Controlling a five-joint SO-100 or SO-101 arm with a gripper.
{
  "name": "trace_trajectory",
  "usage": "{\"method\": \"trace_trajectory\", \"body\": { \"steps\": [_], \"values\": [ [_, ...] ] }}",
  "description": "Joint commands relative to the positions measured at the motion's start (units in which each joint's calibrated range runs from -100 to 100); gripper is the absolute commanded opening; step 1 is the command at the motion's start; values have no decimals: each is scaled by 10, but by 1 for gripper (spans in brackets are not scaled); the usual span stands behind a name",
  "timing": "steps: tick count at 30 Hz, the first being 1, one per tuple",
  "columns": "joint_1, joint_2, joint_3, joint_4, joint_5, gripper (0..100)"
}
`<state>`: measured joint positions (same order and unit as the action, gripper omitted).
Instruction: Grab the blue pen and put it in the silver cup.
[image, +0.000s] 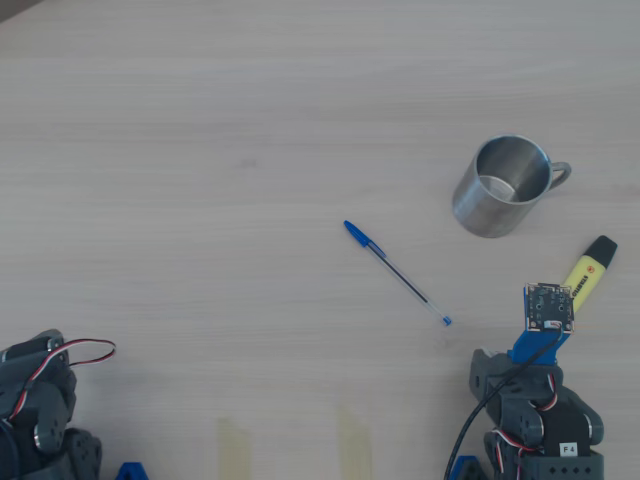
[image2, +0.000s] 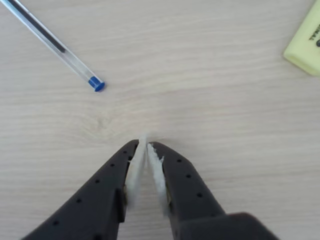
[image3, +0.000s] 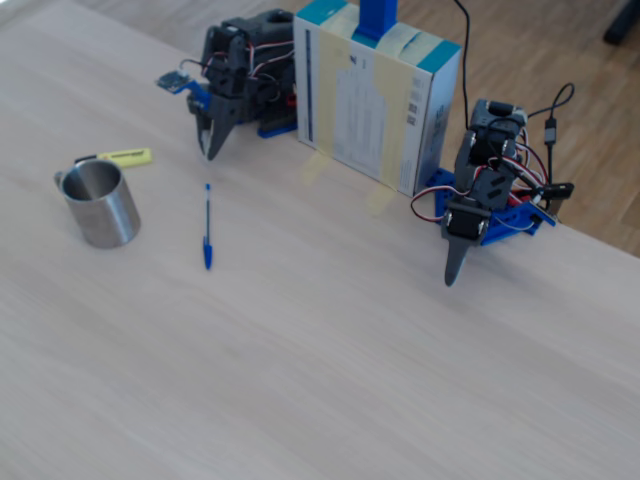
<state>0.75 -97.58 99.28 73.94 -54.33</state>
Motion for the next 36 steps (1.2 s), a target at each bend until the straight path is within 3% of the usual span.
{"method": "trace_trajectory", "body": {
  "steps": [1, 22, 28, 36],
  "values": [
    [-5, -2, 5, 14, -1, 2],
    [-4, 2, 5, 13, -5, 3],
    [-13, 5, 4, -34, -2, 3],
    [-32, 37, -38, -39, -6, 21]
  ]
}}
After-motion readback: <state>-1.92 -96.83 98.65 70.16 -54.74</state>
